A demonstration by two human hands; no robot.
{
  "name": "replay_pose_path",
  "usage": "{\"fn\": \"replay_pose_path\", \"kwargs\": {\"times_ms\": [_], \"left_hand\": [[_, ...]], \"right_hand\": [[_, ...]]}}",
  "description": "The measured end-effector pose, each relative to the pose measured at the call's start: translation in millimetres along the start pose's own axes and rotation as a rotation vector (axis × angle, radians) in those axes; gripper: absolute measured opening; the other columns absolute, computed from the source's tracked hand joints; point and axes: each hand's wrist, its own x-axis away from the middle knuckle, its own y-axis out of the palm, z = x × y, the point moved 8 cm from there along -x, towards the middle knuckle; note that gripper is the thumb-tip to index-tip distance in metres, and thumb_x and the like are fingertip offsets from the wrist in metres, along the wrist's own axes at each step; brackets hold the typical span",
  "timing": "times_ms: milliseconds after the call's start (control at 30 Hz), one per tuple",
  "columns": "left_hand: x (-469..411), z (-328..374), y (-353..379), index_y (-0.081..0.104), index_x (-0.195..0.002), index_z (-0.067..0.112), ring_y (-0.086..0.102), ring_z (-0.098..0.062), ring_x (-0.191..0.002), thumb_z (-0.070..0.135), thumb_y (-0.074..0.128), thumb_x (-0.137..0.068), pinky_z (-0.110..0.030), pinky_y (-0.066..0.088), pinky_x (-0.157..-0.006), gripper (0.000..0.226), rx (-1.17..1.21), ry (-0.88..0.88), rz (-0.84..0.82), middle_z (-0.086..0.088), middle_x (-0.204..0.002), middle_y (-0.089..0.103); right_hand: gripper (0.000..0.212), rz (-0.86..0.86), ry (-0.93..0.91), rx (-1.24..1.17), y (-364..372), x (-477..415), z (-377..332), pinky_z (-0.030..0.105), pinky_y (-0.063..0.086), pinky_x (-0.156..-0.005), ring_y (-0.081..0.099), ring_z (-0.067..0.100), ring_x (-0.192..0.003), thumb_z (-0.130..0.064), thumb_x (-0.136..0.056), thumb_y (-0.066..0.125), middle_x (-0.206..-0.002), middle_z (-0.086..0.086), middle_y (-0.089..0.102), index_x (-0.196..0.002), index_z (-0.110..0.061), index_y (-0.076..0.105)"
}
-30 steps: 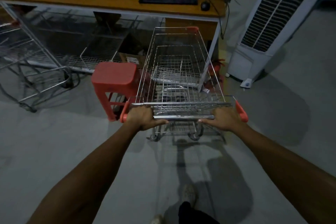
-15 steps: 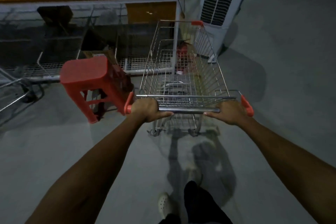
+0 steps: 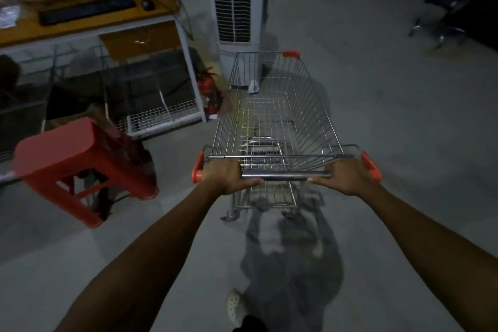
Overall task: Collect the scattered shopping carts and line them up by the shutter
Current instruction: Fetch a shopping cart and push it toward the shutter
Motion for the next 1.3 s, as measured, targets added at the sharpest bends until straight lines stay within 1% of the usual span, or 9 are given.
{"fn": "replay_pose_path", "kwargs": {"times_ms": [100,233,333,433,533,733,900,1133,1300], "left_hand": [[-5.2,41.9,0.0,0.059,-0.070,0.018,0.062,-0.022,-0.073,0.101,0.022,-0.069,-0.041,0.052,-0.078,0.091,-0.046,0.047,0.004,-0.002,-0.075,0.063],[-6.9,108.5,1.3,0.060,-0.070,0.018,0.059,-0.020,-0.071,0.098,0.023,-0.072,-0.037,0.047,-0.073,0.088,-0.089,0.120,-0.014,-0.001,-0.073,0.061],[-6.7,160.0,3.6,0.058,-0.067,0.019,0.058,-0.019,-0.069,0.098,0.023,-0.071,-0.039,0.049,-0.076,0.088,-0.098,0.178,-0.018,0.000,-0.069,0.058],[-6.8,212.3,8.8,0.058,-0.068,0.019,0.059,-0.019,-0.070,0.100,0.021,-0.070,-0.042,0.051,-0.080,0.089,-0.108,0.235,-0.016,0.000,-0.070,0.059],[-6.1,264.9,12.5,0.057,-0.068,0.020,0.059,-0.021,-0.074,0.101,0.021,-0.068,-0.041,0.050,-0.079,0.089,-0.122,0.292,-0.014,0.000,-0.072,0.059],[-1.9,358.7,20.4,0.055,-0.064,0.021,0.060,-0.019,-0.074,0.102,0.021,-0.068,-0.039,0.049,-0.076,0.088,-0.160,0.433,0.014,0.001,-0.071,0.059],[12.3,444.6,26.8,0.053,-0.061,0.023,0.058,-0.016,-0.068,0.102,0.020,-0.067,-0.042,0.055,-0.079,0.086,-0.180,0.582,0.032,0.005,-0.063,0.054],[36.2,552.6,39.5,0.057,-0.065,0.023,0.058,-0.017,-0.073,0.102,0.018,-0.067,-0.041,0.052,-0.082,0.088,-0.254,0.740,0.021,0.006,-0.066,0.054],[51.5,622.9,48.1,0.056,-0.060,0.022,0.056,-0.014,-0.064,0.102,0.019,-0.068,-0.042,0.053,-0.082,0.089,-0.288,0.849,0.006,0.005,-0.062,0.055]], "right_hand": [[0.085,-0.018,0.065,-0.053,6.3,38.8,31.2,0.030,0.049,-0.074,0.059,0.013,-0.071,-0.098,-0.071,0.026,-0.080,0.002,0.072,-0.084,-0.028,0.073],[0.098,-0.011,0.149,-0.053,19.8,92.5,81.5,0.031,0.052,-0.071,0.062,0.011,-0.063,-0.105,-0.064,0.014,-0.062,-0.002,0.063,-0.067,-0.023,0.067],[0.095,-0.011,0.203,-0.051,28.8,138.7,117.1,0.031,0.053,-0.071,0.060,0.009,-0.060,-0.104,-0.067,0.015,-0.058,-0.005,0.060,-0.064,-0.024,0.065],[0.091,0.014,0.260,-0.056,34.3,184.4,151.6,0.031,0.053,-0.070,0.064,0.012,-0.067,-0.104,-0.067,0.016,-0.064,-0.004,0.065,-0.073,-0.030,0.069],[0.099,0.011,0.320,-0.053,43.3,229.4,184.6,0.034,0.054,-0.076,0.066,0.013,-0.073,-0.104,-0.068,0.016,-0.074,-0.002,0.071,-0.091,-0.029,0.076],[0.104,0.043,0.464,-0.084,53.7,320.1,230.6,0.029,0.039,-0.064,0.066,0.016,-0.073,-0.105,-0.064,0.013,-0.074,0.001,0.070,-0.077,-0.020,0.072],[0.106,0.047,0.608,-0.103,72.9,404.1,269.1,0.032,0.053,-0.079,0.069,0.017,-0.084,-0.106,-0.063,0.012,-0.087,0.000,0.076,-0.092,-0.027,0.077],[0.105,0.046,0.794,-0.131,93.3,512.8,306.0,0.031,0.053,-0.077,0.068,0.014,-0.079,-0.107,-0.062,0.012,-0.084,-0.003,0.074,-0.091,-0.029,0.076],[0.107,0.053,0.927,-0.154,105.4,582.0,322.6,0.032,0.054,-0.078,0.068,0.014,-0.081,-0.107,-0.060,0.011,-0.086,-0.004,0.075,-0.093,-0.030,0.077]]}}
